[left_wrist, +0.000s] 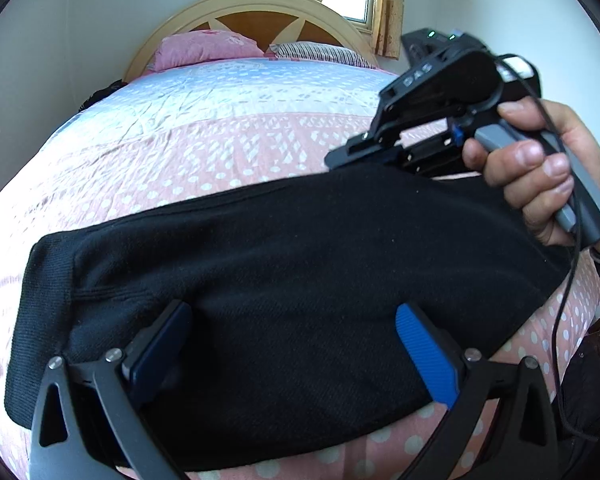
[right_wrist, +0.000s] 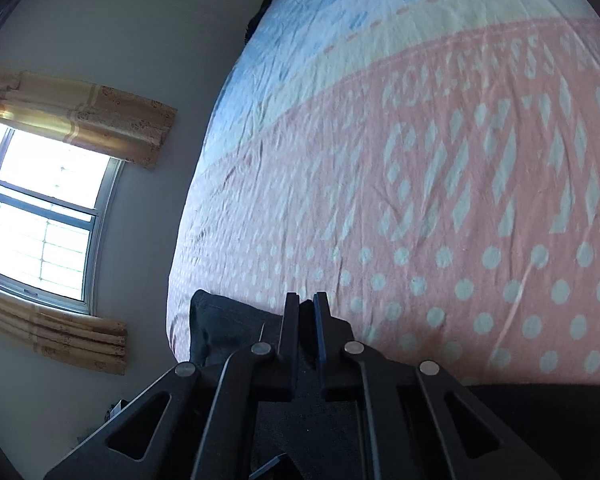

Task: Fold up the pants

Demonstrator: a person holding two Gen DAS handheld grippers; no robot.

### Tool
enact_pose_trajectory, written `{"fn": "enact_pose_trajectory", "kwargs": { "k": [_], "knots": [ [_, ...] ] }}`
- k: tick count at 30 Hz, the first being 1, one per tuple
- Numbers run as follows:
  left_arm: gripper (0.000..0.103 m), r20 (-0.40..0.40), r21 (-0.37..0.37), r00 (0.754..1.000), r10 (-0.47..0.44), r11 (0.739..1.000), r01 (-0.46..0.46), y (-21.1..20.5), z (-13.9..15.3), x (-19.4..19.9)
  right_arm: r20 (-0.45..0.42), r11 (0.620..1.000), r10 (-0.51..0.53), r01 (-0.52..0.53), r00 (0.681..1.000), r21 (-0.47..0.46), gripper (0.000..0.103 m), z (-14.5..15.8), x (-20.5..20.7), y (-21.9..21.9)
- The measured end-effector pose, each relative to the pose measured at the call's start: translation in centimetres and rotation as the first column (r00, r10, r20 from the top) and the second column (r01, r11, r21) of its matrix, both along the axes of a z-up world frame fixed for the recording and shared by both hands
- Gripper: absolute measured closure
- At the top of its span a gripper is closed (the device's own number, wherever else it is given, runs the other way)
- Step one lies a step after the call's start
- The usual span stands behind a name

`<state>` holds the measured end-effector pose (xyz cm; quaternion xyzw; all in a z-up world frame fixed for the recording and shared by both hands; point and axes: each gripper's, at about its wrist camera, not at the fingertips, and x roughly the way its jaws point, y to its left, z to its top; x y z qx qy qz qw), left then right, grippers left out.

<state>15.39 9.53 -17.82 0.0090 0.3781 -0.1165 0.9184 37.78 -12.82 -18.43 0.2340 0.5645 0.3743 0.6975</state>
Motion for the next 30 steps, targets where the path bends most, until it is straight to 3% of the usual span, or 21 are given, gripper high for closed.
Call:
{"fn": "enact_pose_trajectory", "kwargs": {
  "k": [3, 6, 8, 12, 13, 15, 16, 17, 23, 25, 27, 30],
  "knots": [
    [0.0, 0.003, 0.0, 1.0, 0.002, 1.0, -0.002, 0.0, -0.1, 0.1, 0.033, 0.999, -0.004, 0.005, 0.999, -0.036, 0.097, 0.4, 0.2, 0.3],
    [0.0, 0.006, -0.001, 1.0, 0.002, 1.0, -0.002, 0.0, -0.1, 0.0, 0.042, 0.992, -0.007, 0.012, 0.999, -0.125, 0.097, -1.4, 0.4, 1.4],
    [0.0, 0.008, -0.004, 1.0, 0.0, 1.0, 0.0, 0.1, -0.2, -0.1, 0.026, 0.992, 0.005, -0.002, 1.0, -0.124, 0.097, -2.6, 0.4, 1.6],
    [0.0, 0.009, -0.008, 1.0, -0.003, 1.0, 0.003, 0.3, -0.2, -0.1, 0.075, 0.995, -0.004, 0.011, 0.997, -0.102, 0.094, -1.1, -0.3, 0.2],
    [0.0, 0.01, -0.01, 1.0, -0.003, 1.0, 0.003, 0.3, -0.1, -0.1, 0.095, 0.994, -0.002, 0.013, 0.996, -0.106, 0.093, -0.5, -0.6, -0.7],
    [0.0, 0.01, -0.013, 1.0, -0.003, 1.0, 0.004, 0.5, -0.2, -0.2, 0.15, 0.99, 0.009, 0.012, 0.989, -0.137, 0.077, 1.0, -1.7, -2.8],
    [0.0, 0.01, -0.014, 1.0, -0.004, 1.0, 0.004, 0.6, -0.1, -0.2, 0.179, 0.987, 0.012, 0.017, 0.984, -0.158, 0.064, 1.7, -2.3, -3.8],
    [0.0, 0.01, -0.014, 1.0, -0.003, 1.0, 0.003, 0.7, -0.2, -0.2, 0.21, 0.984, 0.013, 0.025, 0.978, -0.178, 0.059, 2.3, -3.0, -5.0],
    [0.0, 0.009, 0.005, 0.999, 0.046, 0.999, -0.046, 0.4, 0.6, -0.3, 0.36, 0.966, -0.003, 0.096, 0.933, -0.242, 0.059, 5.9, -8.8, -14.6],
    [0.0, 0.02, -0.025, 0.998, 0.066, 0.998, -0.066, 0.3, 1.3, -0.5, 0.378, 0.963, -0.022, 0.121, 0.926, -0.242, 0.059, 6.3, -10.4, -17.6],
    [0.0, 0.043, -0.052, 0.997, 0.07, 0.996, -0.068, 0.2, 1.9, -0.8, 0.386, 0.956, -0.037, 0.145, 0.922, -0.254, 0.059, 6.0, -11.7, -19.5],
    [0.0, 0.06, -0.038, 0.996, 0.069, 0.997, -0.067, -0.2, 2.1, -0.9, 0.349, 0.942, -0.053, 0.163, 0.935, -0.292, 0.059, 3.5, -12.8, -22.0]
  ]
}}
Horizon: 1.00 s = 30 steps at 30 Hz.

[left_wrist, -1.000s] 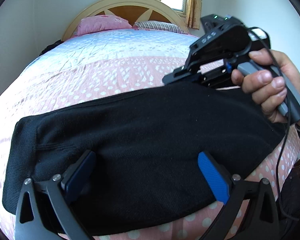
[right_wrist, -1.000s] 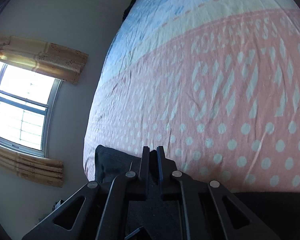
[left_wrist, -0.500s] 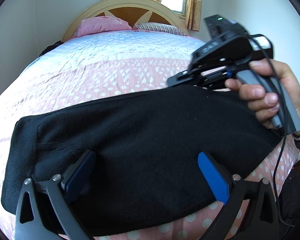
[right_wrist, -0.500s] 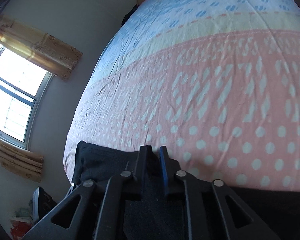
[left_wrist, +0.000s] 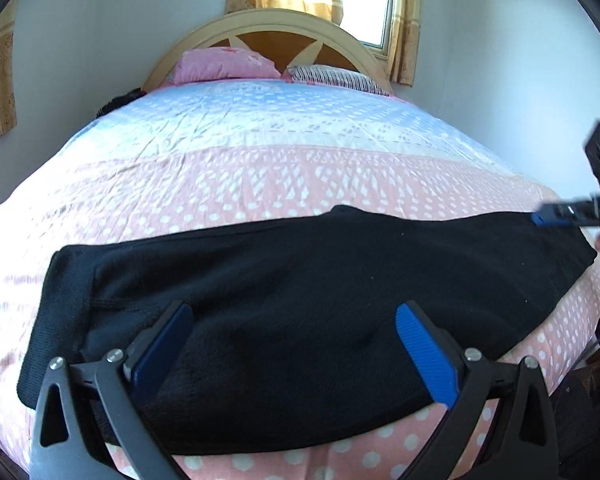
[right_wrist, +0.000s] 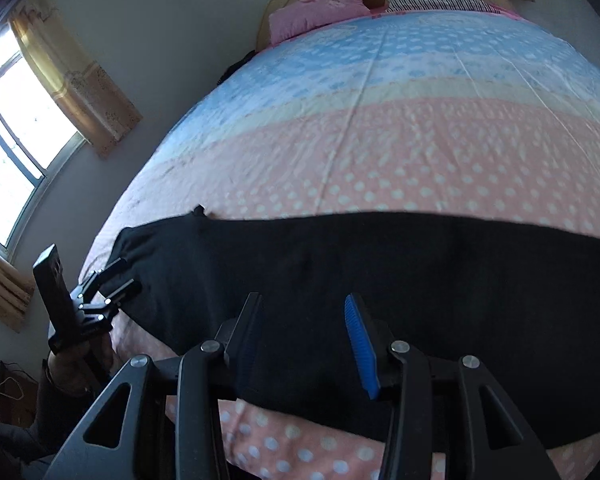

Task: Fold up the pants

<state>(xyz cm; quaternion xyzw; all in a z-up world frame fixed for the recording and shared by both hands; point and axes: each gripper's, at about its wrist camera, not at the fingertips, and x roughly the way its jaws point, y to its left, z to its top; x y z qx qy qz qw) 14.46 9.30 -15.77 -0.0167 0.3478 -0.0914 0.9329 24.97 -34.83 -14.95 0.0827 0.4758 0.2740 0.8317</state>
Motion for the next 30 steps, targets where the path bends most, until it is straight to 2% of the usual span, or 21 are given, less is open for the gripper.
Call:
{"fn": "enact_pose_trajectory", "kwargs": {
  "k": [2, 3, 4, 7, 10, 15, 20, 25, 27, 30],
  "knots": [
    [0.0, -0.026, 0.023, 1.0, 0.001, 1.0, -0.001, -0.3, -0.7, 0.3, -0.02, 0.999, -0.036, 0.035, 0.999, -0.042, 0.059, -2.4, -0.1, -0.5],
    [0.0, -0.043, 0.028, 0.999, 0.004, 1.0, -0.003, -0.4, -1.2, 0.5, -0.003, 1.0, -0.026, 0.026, 1.0, -0.015, 0.059, -2.9, -0.1, -0.9],
    [0.0, -0.063, 0.027, 0.998, 0.005, 1.0, -0.003, -0.4, -1.8, 0.7, 0.008, 1.0, -0.026, 0.026, 1.0, 0.005, 0.059, -2.9, -0.2, -1.2],
    [0.0, -0.058, 0.074, 0.998, 0.005, 0.997, -0.001, -1.2, -1.7, 0.5, 0.002, 0.997, -0.052, 0.052, 0.999, 0.057, 0.059, -2.1, -0.1, -1.9],
    [0.0, -0.054, 0.084, 0.999, 0.005, 0.996, -0.001, -1.7, -0.5, 0.1, 0.043, 0.995, -0.089, 0.087, 0.995, 0.043, 0.056, -1.1, -0.7, -3.2],
    [0.0, 0.017, 0.081, 0.999, -0.036, 0.996, 0.034, -3.3, 2.6, 0.3, 0.078, 0.966, -0.251, 0.245, 0.965, 0.08, 0.056, 0.0, -2.6, -10.2],
    [0.0, 0.0, 0.031, 0.995, -0.102, 0.994, 0.102, -6.6, 3.3, 2.3, 0.083, 0.877, -0.473, 0.46, 0.877, 0.141, 0.056, 0.8, -4.6, -19.4],
    [0.0, -0.018, 0.06, 0.99, -0.142, 0.988, 0.143, -10.0, 2.3, 3.1, 0.034, 0.709, -0.695, 0.678, 0.718, 0.195, 0.056, 0.4, -7.0, -29.0],
    [0.0, -0.037, 0.067, 0.988, -0.148, 0.986, 0.15, -10.6, 1.4, 3.2, -0.004, 0.655, -0.741, 0.725, 0.671, 0.212, 0.056, -0.3, -7.7, -31.6],
    [0.0, -0.047, 0.078, 0.988, -0.146, 0.986, 0.15, -11.4, 0.7, 3.1, -0.063, 0.623, -0.756, 0.745, 0.652, 0.239, 0.056, -1.8, -8.1, -33.7]
  ]
}}
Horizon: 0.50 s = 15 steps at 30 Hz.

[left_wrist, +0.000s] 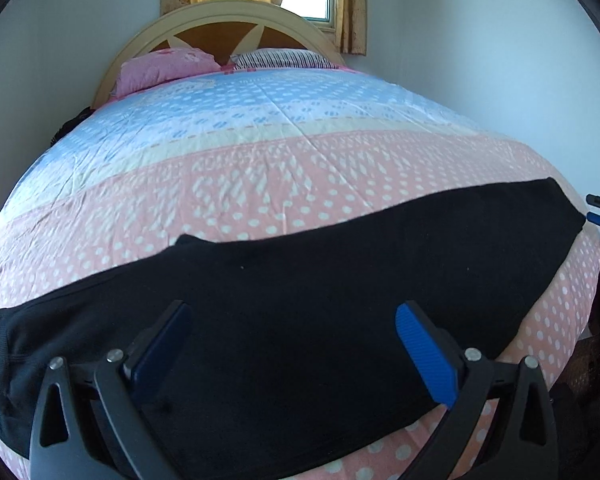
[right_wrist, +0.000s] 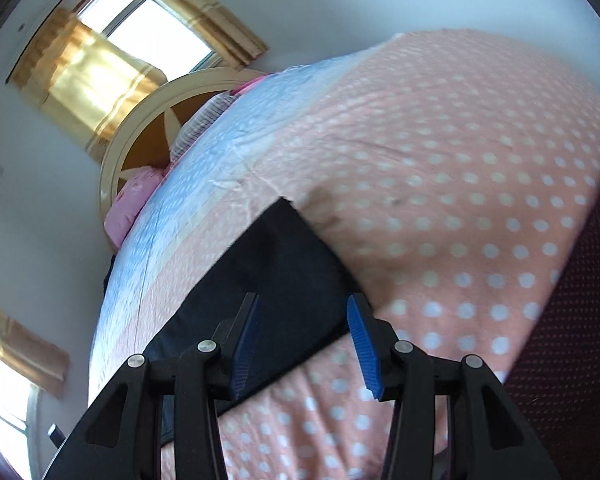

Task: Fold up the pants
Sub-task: 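Lower the right gripper onto the pants end and close on it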

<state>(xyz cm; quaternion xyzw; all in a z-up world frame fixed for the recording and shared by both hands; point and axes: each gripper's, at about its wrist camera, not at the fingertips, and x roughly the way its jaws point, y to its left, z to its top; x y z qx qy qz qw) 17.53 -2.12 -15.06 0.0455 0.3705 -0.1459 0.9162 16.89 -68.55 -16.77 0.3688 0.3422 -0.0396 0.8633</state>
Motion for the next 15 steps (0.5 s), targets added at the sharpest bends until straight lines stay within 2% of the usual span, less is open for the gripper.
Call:
{"fn": "enact_pose_trajectory", "kwargs": {
  "k": [3, 6, 11, 15],
  "knots": [
    [0.0, -0.001, 0.01, 1.0, 0.009, 1.0, -0.009, -0.2, -0.7, 0.0, -0.016, 0.999, 0.008, -0.007, 1.0, 0.052, 0.056, -1.4, 0.1, -1.2],
    [0.0, -0.022, -0.004, 0.999, 0.034, 0.999, -0.034, 0.3, -1.5, 0.4, -0.044, 0.999, 0.008, -0.007, 0.999, 0.033, 0.052, -2.3, 0.2, -1.0],
    [0.0, -0.026, -0.07, 0.999, 0.043, 0.997, -0.045, 1.1, -1.7, 0.3, -0.031, 0.999, 0.0, 0.001, 1.0, 0.043, 0.052, -3.0, 0.3, -1.0],
    [0.0, -0.033, -0.068, 0.998, 0.045, 0.997, -0.047, 1.1, -1.9, 0.2, -0.002, 0.998, -0.014, 0.014, 1.0, 0.055, 0.052, -3.5, 0.4, -1.8]
  ]
}}
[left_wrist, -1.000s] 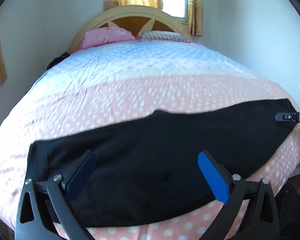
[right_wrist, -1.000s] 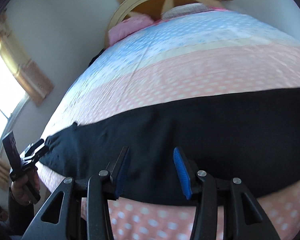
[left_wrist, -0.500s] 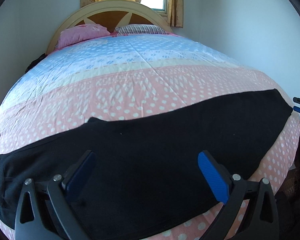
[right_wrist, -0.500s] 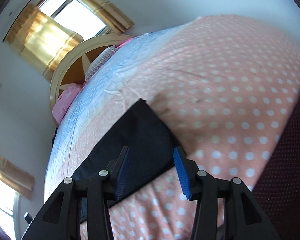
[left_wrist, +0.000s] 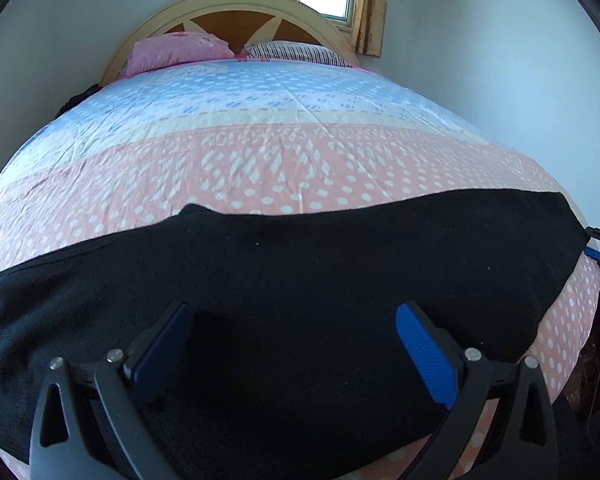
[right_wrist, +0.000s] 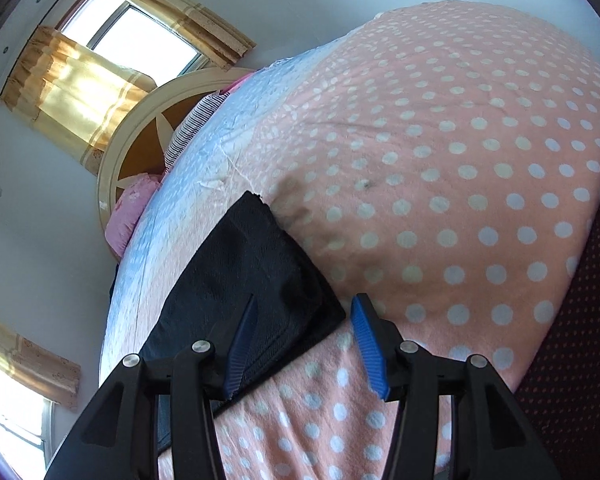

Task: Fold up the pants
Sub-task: 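Lower the right gripper onto the pants end and close on it, then lift the pants end with the right gripper and fold it toward the waistband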

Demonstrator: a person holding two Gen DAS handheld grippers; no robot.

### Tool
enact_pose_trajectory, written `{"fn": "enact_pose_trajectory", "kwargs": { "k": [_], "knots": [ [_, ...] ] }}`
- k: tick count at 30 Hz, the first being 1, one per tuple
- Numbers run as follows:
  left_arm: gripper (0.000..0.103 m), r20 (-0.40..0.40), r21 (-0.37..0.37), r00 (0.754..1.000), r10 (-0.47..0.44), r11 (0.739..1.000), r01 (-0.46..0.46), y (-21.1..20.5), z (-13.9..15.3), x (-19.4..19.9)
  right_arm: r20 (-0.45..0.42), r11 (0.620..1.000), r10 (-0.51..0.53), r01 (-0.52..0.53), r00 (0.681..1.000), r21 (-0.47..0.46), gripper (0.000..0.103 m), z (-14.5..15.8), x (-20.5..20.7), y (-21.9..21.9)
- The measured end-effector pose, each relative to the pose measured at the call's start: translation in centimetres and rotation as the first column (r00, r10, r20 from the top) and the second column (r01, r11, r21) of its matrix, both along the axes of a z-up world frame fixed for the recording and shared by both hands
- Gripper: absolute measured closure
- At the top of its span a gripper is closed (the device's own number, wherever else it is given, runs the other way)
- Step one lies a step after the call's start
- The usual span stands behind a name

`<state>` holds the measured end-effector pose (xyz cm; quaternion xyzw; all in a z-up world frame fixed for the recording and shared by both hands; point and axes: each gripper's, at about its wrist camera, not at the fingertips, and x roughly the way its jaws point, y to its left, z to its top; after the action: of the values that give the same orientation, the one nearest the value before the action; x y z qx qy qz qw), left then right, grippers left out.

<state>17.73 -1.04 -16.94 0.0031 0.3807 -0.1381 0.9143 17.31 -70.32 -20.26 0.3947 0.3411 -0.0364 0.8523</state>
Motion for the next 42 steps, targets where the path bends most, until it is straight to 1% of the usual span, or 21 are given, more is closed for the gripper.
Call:
{"fn": "enact_pose_trajectory", "kwargs": {
  "k": [6, 12, 13, 15, 17, 19, 22, 25, 29, 31, 33, 35, 37, 39, 42],
  "knots": [
    [0.0, 0.001, 0.013, 1.0, -0.008, 1.0, 0.008, -0.3, -0.1, 0.1, 0.023, 0.999, 0.016, -0.017, 1.0, 0.043, 0.052, 0.1, -0.8, -0.7],
    [0.0, 0.007, 0.01, 1.0, -0.009, 1.0, 0.009, -0.2, -0.2, -0.1, 0.025, 0.998, 0.027, -0.029, 0.999, 0.054, 0.053, 0.1, -0.6, -0.7],
    [0.0, 0.006, 0.01, 1.0, -0.006, 1.0, 0.005, -0.1, -0.2, -0.1, 0.024, 0.998, 0.032, -0.034, 0.999, 0.054, 0.054, 0.1, -0.5, -0.6],
    [0.0, 0.001, 0.021, 1.0, -0.003, 1.0, 0.003, -0.2, -0.3, 0.0, 0.013, 0.997, 0.059, -0.059, 0.998, 0.043, 0.087, 0.1, 0.1, -0.3],
    [0.0, -0.005, 0.037, 1.0, -0.002, 0.999, 0.002, -0.4, -0.4, 0.1, 0.005, 0.996, 0.073, -0.074, 0.997, 0.051, 0.087, 0.0, 0.5, 0.0],
    [0.0, -0.008, 0.05, 1.0, -0.006, 0.999, 0.006, -0.6, -0.5, 0.2, 0.02, 0.997, 0.076, -0.076, 0.997, 0.02, 0.088, 0.4, 0.4, 0.4],
    [0.0, -0.01, 0.042, 1.0, -0.007, 0.999, 0.008, -0.5, -0.5, 0.2, 0.038, 0.998, 0.054, -0.054, 0.998, -0.022, 0.089, 1.0, 0.1, 0.9],
    [0.0, -0.006, 0.028, 1.0, -0.007, 1.0, 0.008, -0.3, -0.4, 0.2, 0.068, 0.993, 0.058, -0.05, 0.996, -0.109, 0.09, 2.3, -0.1, 2.4],
    [0.0, 0.001, 0.002, 1.0, -0.008, 1.0, 0.008, 0.1, -0.4, 0.1, 0.112, 0.97, 0.102, -0.074, 0.989, -0.233, 0.09, 5.0, -0.2, 5.6],
    [0.0, 0.002, -0.019, 1.0, -0.008, 1.0, 0.008, 0.3, -0.3, 0.1, 0.138, 0.946, 0.156, -0.107, 0.978, -0.307, 0.09, 6.9, 0.1, 8.2],
    [0.0, 0.004, -0.041, 1.0, -0.008, 0.999, 0.008, 0.5, -0.3, 0.0, 0.163, 0.913, 0.22, -0.144, 0.962, -0.381, 0.09, 8.6, 0.3, 10.9],
    [0.0, 0.007, -0.05, 1.0, -0.008, 0.999, 0.009, 0.7, -0.2, -0.1, 0.173, 0.864, 0.312, -0.204, 0.934, -0.46, 0.09, 10.1, 0.7, 14.9],
    [0.0, 0.011, -0.059, 1.0, -0.01, 0.998, 0.011, 0.8, -0.1, -0.1, 0.155, 0.808, 0.398, -0.266, 0.904, -0.525, 0.09, 10.7, 1.2, 18.8],
    [0.0, 0.015, -0.074, 1.0, -0.009, 0.997, 0.01, 0.9, -0.1, -0.2, 0.127, 0.757, 0.466, -0.321, 0.876, -0.569, 0.09, 10.7, 1.6, 22.0],
    [0.0, 0.015, -0.094, 1.0, -0.009, 0.995, 0.01, 1.1, 0.0, -0.1, 0.051, 0.655, 0.582, -0.431, 0.811, -0.621, 0.09, 9.3, 2.3, 27.9]
  ]
}}
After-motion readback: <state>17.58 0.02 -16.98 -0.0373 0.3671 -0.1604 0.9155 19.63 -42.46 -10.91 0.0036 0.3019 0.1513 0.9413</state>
